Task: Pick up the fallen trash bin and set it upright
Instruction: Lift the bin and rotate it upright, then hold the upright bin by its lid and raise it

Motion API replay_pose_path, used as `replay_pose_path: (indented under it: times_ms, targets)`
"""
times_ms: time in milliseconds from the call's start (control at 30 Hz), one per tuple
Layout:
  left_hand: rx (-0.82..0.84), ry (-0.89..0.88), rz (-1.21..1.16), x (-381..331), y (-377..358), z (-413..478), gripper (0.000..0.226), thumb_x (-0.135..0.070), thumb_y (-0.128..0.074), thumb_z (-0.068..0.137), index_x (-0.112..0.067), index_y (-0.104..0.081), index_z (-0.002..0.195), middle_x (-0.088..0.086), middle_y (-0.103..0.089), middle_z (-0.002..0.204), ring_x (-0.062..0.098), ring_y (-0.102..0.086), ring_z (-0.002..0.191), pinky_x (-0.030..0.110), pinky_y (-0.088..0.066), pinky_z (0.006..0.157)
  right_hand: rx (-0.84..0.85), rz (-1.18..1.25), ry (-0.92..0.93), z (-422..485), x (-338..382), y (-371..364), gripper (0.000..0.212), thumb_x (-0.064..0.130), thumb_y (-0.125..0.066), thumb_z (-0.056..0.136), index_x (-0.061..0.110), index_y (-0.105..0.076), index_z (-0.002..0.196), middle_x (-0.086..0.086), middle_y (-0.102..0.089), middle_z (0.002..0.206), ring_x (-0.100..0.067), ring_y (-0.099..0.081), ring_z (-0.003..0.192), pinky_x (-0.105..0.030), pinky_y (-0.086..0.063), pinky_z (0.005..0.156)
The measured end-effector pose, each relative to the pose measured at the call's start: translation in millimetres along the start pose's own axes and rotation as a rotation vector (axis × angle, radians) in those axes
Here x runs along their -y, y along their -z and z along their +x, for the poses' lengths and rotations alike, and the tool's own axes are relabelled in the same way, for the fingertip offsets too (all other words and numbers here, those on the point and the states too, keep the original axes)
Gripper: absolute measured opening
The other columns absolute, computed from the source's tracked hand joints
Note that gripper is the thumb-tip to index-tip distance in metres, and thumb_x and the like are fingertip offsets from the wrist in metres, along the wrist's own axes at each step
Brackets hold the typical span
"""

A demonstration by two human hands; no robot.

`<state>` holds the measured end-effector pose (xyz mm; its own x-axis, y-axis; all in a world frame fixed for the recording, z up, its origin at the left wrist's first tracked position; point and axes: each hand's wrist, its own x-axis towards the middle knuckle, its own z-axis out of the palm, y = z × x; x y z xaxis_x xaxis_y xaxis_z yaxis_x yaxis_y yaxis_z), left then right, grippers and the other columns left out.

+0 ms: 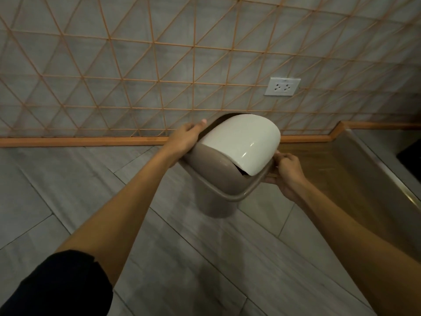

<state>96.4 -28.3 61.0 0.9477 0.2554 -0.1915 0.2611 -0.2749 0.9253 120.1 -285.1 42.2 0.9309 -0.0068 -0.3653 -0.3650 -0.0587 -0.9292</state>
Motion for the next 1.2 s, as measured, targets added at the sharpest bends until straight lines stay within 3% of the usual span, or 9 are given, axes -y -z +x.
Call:
replay_pose_path:
  times_ms: [133,233,333,433,633,700,800,967,1200]
  targets:
    - [-0.086,0.037,-0.113,9,-10,-8,0.057,-0.057,-0.037,0.096,-0.017,-0.052,0.134,0.007,-0.054,0.131,0.025,-0.050,0.115,0.038,-0.042,0.093,0.002,0.122,-0.075,-4,-8,3,0.034,0.020,-0.031,0.103,0.002,-0.047,0.128,-0.014,-0.062,0.108,-0.030,-0.066,0.095,-0.041,-0.060,0.056]
    - [-0.268,0.098,-0.260,14,-30,-18,0.064,-0.057,-0.033,0.096,-0.016,-0.036,0.145,0.010,-0.041,0.147,0.029,-0.042,0.129,0.050,-0.037,0.108,0.002,0.117,-0.090,-6,-11,4,0.030,0.018,-0.034,0.102,0.002,-0.052,0.120,-0.017,-0.062,0.100,-0.030,-0.066,0.089,-0.041,-0.060,0.057]
    - [-0.458,0.118,-0.417,9,-47,-36,0.066,-0.055,-0.034,0.096,-0.022,-0.021,0.152,0.011,-0.023,0.156,0.030,-0.039,0.133,0.040,-0.032,0.108,-0.071,-0.144,-0.080,-1,-5,13,0.030,0.016,-0.038,0.095,-0.001,-0.059,0.108,-0.018,-0.062,0.084,-0.032,-0.066,0.075,-0.038,-0.058,0.054]
    - [-0.530,0.149,-0.450,4,-62,-59,0.065,-0.054,-0.035,0.097,-0.025,-0.018,0.152,0.010,-0.014,0.155,0.030,-0.045,0.126,0.035,-0.034,0.096,-0.144,-0.227,-0.048,14,10,26,0.040,0.020,-0.035,0.093,0.007,-0.054,0.126,-0.019,-0.067,0.107,-0.035,-0.068,0.089,-0.039,-0.057,0.062]
    - [-0.378,0.024,-0.367,7,-102,-110,0.076,-0.062,-0.044,0.090,-0.036,-0.007,0.152,-0.001,-0.010,0.157,0.026,-0.037,0.134,0.035,-0.033,0.099,0.161,-0.019,0.006,8,26,11,0.063,0.072,-0.044,0.081,0.039,-0.045,0.135,0.002,-0.056,0.129,-0.024,-0.055,0.115,-0.046,-0.055,0.080]
    - [-0.335,0.015,-0.363,7,-105,-111,0.083,-0.062,-0.048,0.087,-0.037,-0.002,0.152,-0.001,-0.006,0.159,0.025,-0.032,0.137,0.034,-0.031,0.100,0.188,-0.091,0.059,3,22,4,0.058,0.073,-0.046,0.079,0.045,-0.047,0.130,0.003,-0.053,0.133,-0.024,-0.050,0.122,-0.051,-0.049,0.093]
    - [-0.263,-0.006,-0.369,8,-85,-91,0.085,-0.064,-0.050,0.085,-0.038,-0.004,0.153,0.001,-0.012,0.160,0.025,-0.030,0.140,0.037,-0.028,0.109,0.202,-0.167,0.149,-2,19,5,0.050,0.069,-0.043,0.082,0.050,-0.044,0.128,0.006,-0.050,0.131,-0.025,-0.045,0.124,-0.043,-0.052,0.082]
    - [-0.034,-0.019,-0.305,10,-44,-64,0.088,-0.069,-0.045,0.076,-0.038,-0.014,0.152,-0.001,-0.032,0.156,0.023,-0.037,0.136,0.052,-0.037,0.109,0.179,-0.233,0.137,-8,12,10,0.084,0.079,-0.050,0.066,0.052,-0.026,0.142,-0.002,-0.019,0.158,-0.032,-0.016,0.144,-0.064,-0.043,0.099]
    - [-0.023,0.078,-0.340,6,-48,-65,0.080,-0.066,-0.045,0.074,-0.044,-0.022,0.148,-0.001,-0.042,0.146,0.019,-0.049,0.117,0.044,-0.052,0.082,0.206,-0.171,0.081,-13,19,10,0.070,0.065,-0.055,0.077,0.049,-0.032,0.140,0.000,-0.031,0.150,-0.032,-0.038,0.130,-0.061,-0.049,0.092]
